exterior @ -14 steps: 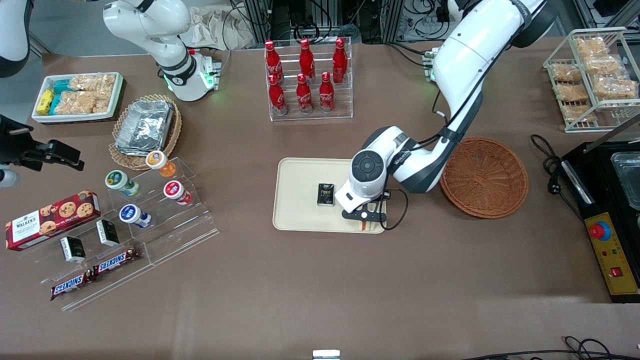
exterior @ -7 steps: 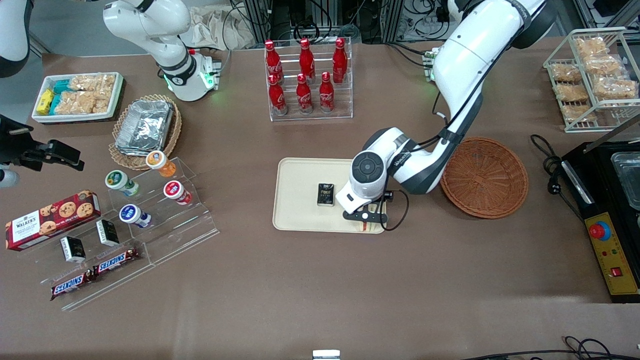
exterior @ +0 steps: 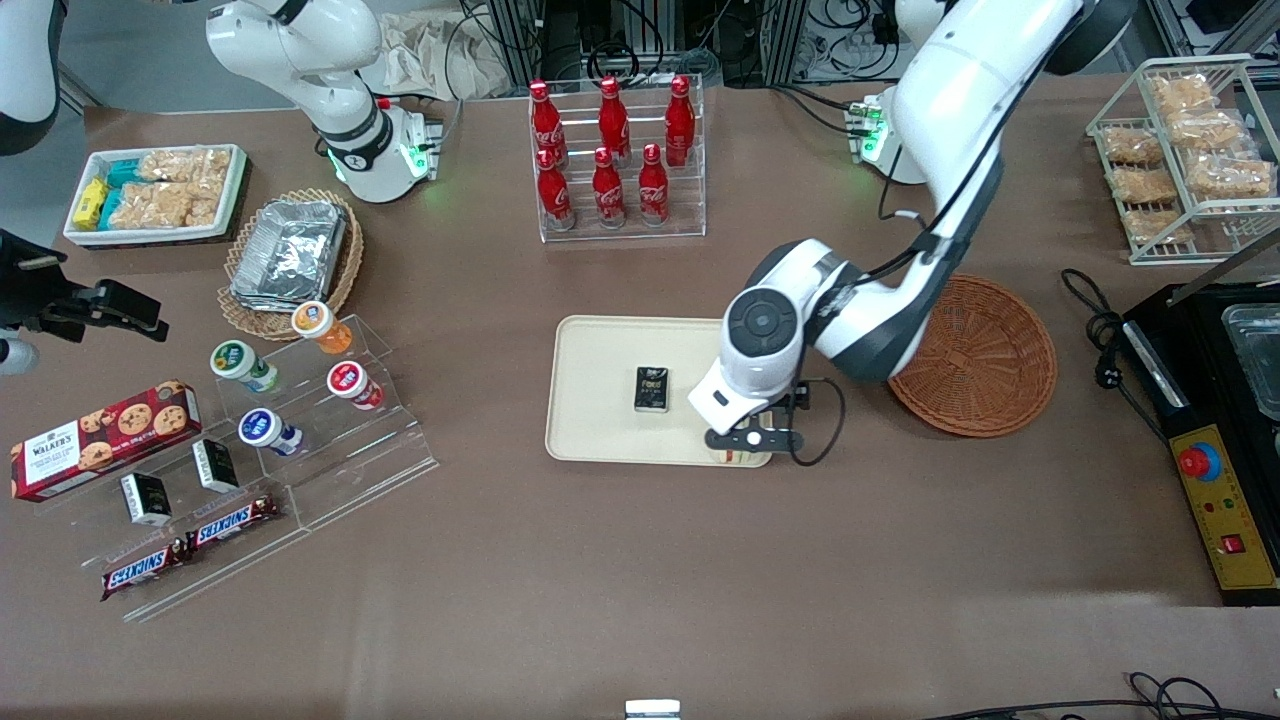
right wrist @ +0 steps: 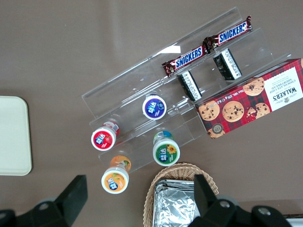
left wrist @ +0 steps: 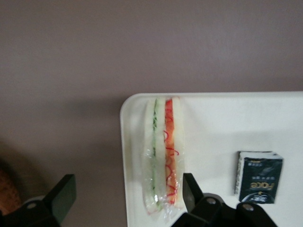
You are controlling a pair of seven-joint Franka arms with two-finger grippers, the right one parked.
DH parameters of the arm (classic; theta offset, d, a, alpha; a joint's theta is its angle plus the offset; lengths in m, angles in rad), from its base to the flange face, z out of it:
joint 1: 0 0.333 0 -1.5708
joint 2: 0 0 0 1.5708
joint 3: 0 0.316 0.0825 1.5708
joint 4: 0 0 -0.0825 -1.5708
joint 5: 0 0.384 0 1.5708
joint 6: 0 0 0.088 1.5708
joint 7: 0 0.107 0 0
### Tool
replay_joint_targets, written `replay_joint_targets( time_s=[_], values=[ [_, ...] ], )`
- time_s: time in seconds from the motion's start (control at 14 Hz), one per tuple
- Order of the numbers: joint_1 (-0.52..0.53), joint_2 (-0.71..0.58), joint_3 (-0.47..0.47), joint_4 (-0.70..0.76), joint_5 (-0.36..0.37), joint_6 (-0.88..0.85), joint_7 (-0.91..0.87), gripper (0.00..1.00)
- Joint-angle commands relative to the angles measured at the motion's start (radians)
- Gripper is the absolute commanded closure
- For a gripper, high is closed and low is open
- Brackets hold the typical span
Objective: Place sandwich from basket to tray
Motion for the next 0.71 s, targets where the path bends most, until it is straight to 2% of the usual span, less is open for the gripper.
replay_joint_targets(
  time_s=[0.0,0.21,0.36,0.43,0.64],
  values=[
    [0.059,-0.128,-0.006,0.011,-0.04,-0.061,-0.059,0.0],
    [0.136,-0.248,-0.004,0.045,-0.083,-0.179,-0.09,0.0],
    [0.177,-0.308,0.0,0.085,-0.137,-0.224,-0.09,0.0],
    [0.191,-0.338,0.026,0.099,-0.175,-0.245,-0.077,0.0],
    [0.173,-0.44,0.132,0.087,-0.23,-0.357,0.034,0.0]
  ],
)
